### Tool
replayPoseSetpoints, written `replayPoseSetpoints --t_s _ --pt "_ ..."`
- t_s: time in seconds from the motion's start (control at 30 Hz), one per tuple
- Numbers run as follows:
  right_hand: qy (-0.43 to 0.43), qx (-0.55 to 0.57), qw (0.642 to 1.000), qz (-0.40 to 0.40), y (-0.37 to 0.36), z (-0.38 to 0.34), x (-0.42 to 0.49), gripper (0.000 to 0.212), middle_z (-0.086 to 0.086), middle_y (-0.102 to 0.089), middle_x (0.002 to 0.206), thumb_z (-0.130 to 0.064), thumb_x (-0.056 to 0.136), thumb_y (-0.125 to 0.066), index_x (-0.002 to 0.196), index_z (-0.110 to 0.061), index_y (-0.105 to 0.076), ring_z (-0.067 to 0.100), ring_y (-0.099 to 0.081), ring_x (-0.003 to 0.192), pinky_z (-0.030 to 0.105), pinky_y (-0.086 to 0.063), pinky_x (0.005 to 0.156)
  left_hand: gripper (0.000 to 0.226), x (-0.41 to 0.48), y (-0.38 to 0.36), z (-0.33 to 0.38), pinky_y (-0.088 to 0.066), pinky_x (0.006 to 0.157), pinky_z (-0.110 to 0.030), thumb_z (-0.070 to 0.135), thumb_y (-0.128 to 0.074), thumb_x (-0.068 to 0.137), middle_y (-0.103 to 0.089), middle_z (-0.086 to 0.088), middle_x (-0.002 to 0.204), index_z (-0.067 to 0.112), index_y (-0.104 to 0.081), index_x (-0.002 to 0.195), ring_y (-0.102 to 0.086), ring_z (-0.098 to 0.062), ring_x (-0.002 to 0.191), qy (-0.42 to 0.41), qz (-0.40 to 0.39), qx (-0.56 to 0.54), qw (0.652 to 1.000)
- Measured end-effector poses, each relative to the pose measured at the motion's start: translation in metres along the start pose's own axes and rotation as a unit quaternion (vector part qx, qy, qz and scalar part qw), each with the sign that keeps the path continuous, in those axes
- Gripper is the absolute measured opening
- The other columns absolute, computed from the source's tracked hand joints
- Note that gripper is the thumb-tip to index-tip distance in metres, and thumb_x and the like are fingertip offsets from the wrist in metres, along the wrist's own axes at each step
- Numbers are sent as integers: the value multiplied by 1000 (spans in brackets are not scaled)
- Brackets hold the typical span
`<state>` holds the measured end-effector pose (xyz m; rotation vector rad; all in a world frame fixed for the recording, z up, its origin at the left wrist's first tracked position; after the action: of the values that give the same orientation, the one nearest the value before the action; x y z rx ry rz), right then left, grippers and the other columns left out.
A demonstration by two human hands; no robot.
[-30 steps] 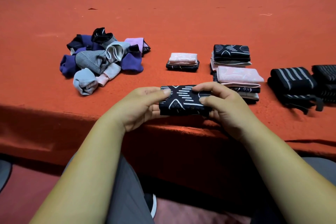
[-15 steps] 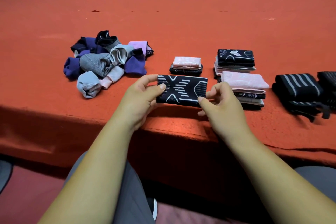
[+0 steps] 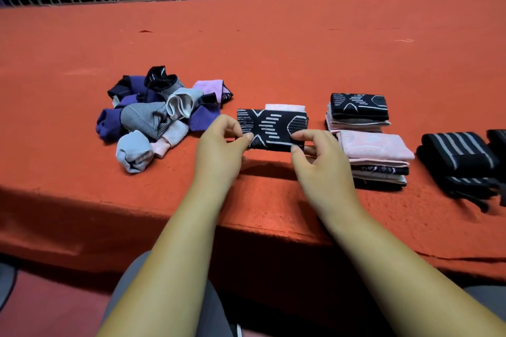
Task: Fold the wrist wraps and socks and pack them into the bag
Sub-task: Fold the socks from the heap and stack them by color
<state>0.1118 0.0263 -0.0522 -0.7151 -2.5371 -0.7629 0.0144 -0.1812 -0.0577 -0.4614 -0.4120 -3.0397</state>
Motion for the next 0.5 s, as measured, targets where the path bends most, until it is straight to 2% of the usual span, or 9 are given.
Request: replayPoseSetpoints --t_s 0.07,0.1,0.17,0.23,0.27,0.33,0.37,0.43,0.5 --pt "9 -12 1000 7 -7 -4 15 32 -6 -62 123 -13 96 -66 127 -20 -67 10 -65 110 31 -53 102 16 17 -6 10 -64 73 -52 17 -75 89 -68 16 80 25 -62 85 -64 -5 65 -20 4 13 1000" --pt "9 -16 1000 11 -11 -6 23 37 -4 -60 127 -13 95 -66 131 -17 -66 11 -64 111 34 -51 104 12 26 -9 13 -64 78 -51 18 -73 89 -70 21 84 28 -66 88 -68 -3 74 -27 6 18 999" --pt "-4 -14 1000 15 -20 -5 39 46 0 -55 135 -13 95 -64 140 -13 -62 -1 -60 109 30 -47 109 19 44 -19 20 -62 88 -48 19 -65 90 -72 27 97 35 -72 98 -70 -3 95 -40 -5 34 999" --pt "-26 -1 999 18 -29 0 56 51 3 -49 144 -10 95 -62 146 -10 -59 -20 -51 110 22 -45 109 30 62 -31 22 -59 96 -41 15 -61 93 -73 26 107 36 -74 111 -71 -9 98 -47 -25 57 997" --pt "-37 4 999 24 -33 3 64 53 4 -47 147 -10 95 -61 148 -10 -58 -20 -48 116 24 -45 111 34 70 -37 21 -57 97 -35 13 -60 95 -73 25 112 35 -74 117 -70 -11 95 -48 -31 67 996" --pt "-61 10 997 35 -40 11 77 54 5 -45 150 -10 96 -58 150 -11 -58 1 -49 132 34 -45 117 38 84 -49 15 -51 94 -22 10 -58 99 -73 19 121 32 -73 126 -66 -10 95 -48 -40 78 995" --pt "-72 10 997 37 -44 16 83 55 7 -44 150 -9 96 -57 151 -10 -57 10 -49 136 34 -43 118 41 90 -56 12 -47 95 -17 7 -56 99 -72 16 126 30 -72 129 -64 -7 101 -53 -45 84 994" --pt "-86 -10 995 42 -48 25 92 56 10 -43 151 -7 95 -56 151 -7 -56 17 -47 139 24 -35 120 48 98 -71 6 -39 102 -10 0 -52 100 -68 10 138 25 -69 136 -60 -5 121 -72 -54 98 991" --pt "-93 -42 994 49 -49 35 99 56 14 -43 153 -5 94 -55 150 -4 -56 21 -44 142 13 -24 115 53 106 -87 1 -37 112 -18 -6 -49 98 -65 2 144 21 -67 140 -57 -14 132 -92 -63 123 986"
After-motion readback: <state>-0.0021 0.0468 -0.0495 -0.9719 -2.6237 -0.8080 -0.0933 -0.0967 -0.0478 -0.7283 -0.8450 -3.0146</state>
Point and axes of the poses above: each hand's wrist, its own x-axis towards the middle knuckle, its own y-axis out of the back of the hand, z = x × y, the point moved 9 cm from there along x, towards the middle knuckle
